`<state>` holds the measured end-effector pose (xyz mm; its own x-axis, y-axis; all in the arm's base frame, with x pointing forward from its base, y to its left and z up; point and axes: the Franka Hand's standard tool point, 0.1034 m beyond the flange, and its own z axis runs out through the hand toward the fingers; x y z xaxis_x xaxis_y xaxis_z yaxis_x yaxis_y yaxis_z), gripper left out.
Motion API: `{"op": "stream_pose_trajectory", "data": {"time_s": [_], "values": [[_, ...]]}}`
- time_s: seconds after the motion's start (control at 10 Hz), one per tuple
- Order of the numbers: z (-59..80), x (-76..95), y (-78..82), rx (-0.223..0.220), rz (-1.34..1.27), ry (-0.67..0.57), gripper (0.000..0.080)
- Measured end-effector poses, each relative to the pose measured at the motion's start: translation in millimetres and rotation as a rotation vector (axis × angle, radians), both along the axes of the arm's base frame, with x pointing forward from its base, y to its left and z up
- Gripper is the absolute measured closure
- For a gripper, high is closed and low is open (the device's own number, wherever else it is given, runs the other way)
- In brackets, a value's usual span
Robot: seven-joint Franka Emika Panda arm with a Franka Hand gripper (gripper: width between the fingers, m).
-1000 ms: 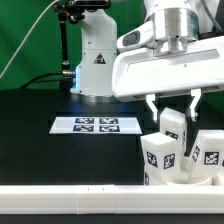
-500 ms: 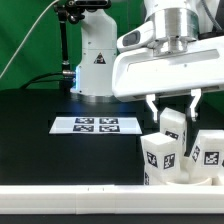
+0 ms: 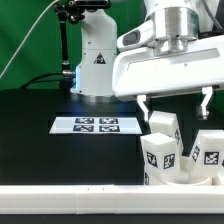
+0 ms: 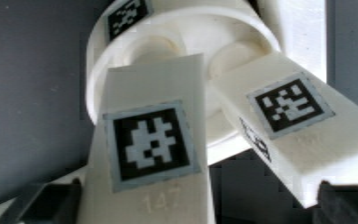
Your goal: Assemble stool
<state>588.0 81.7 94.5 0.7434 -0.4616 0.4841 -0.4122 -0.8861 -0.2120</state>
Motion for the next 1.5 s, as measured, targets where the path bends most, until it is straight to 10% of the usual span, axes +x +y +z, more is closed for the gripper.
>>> {"op": "stream_pose_trajectory", "data": {"time_s": [1.5], "values": [[23.0, 9.3, -3.8, 0.028, -0.004, -0.004, 0.0151]]}}
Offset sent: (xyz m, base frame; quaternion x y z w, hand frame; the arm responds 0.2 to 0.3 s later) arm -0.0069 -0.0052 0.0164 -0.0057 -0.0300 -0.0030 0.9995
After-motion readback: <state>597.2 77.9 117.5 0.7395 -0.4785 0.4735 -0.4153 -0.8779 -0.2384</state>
